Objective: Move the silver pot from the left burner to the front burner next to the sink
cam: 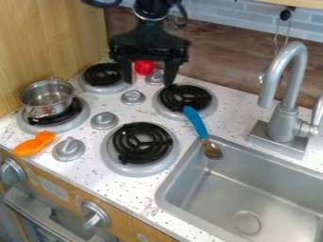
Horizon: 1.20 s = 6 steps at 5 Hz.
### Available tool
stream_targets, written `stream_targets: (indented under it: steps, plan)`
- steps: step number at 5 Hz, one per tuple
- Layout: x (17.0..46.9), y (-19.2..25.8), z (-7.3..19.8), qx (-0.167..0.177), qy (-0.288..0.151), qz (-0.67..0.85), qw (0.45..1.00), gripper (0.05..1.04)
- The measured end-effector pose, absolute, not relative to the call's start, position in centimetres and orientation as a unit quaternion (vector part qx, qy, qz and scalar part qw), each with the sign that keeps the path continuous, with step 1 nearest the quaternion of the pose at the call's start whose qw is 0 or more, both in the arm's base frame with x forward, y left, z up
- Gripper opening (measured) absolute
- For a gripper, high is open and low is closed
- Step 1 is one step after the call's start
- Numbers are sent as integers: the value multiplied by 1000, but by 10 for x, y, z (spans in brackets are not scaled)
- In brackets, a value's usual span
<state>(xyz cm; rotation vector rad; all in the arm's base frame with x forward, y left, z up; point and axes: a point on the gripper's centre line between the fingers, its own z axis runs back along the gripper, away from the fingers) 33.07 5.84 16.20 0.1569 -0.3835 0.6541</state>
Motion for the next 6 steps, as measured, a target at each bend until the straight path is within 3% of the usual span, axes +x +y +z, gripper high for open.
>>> stream_targets:
  steps: [1, 2, 3, 4, 6]
  plan:
    - [316, 106, 151, 96, -175, 313, 929, 1002]
    - [310, 155, 150, 106, -196, 281, 933, 1002]
    - [311, 196, 129, 111, -182, 244, 946, 1002]
    - [318, 224, 118, 120, -191, 219, 949, 1002]
    - [336, 240, 81, 110, -185, 172, 961, 1002]
